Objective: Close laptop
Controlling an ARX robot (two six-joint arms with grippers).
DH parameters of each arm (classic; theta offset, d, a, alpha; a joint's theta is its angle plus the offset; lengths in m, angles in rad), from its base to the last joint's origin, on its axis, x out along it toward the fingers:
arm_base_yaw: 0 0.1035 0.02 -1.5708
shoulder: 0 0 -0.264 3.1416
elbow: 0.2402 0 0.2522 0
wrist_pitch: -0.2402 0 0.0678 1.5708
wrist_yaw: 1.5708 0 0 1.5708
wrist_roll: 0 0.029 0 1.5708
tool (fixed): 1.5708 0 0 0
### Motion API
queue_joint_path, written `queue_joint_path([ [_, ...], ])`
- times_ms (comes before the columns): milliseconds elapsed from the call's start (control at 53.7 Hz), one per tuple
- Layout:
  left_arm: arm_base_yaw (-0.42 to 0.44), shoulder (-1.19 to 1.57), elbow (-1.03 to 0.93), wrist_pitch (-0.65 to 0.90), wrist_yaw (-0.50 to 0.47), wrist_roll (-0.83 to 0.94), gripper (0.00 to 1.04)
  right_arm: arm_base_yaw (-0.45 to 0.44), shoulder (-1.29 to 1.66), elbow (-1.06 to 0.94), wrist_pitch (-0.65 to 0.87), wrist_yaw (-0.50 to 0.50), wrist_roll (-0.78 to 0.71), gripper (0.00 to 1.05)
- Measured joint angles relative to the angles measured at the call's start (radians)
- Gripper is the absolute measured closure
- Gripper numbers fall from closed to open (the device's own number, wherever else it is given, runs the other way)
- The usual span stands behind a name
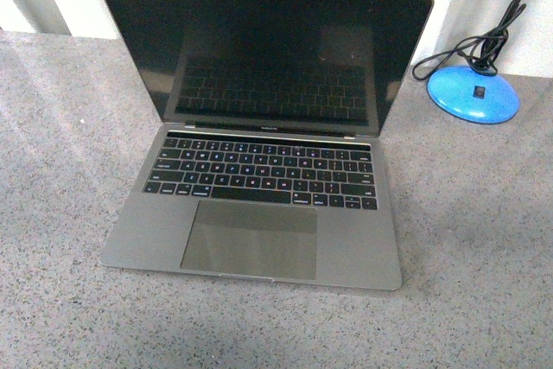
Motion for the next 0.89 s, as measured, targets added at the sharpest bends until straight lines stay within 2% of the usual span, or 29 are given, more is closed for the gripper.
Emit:
queue_joint_path([
  [893, 0.0, 0.0, 0.0, 0.0, 0.0, 0.0, 0.07, 0.0, 0.0, 0.0, 0.0, 0.0, 0.0, 0.1],
])
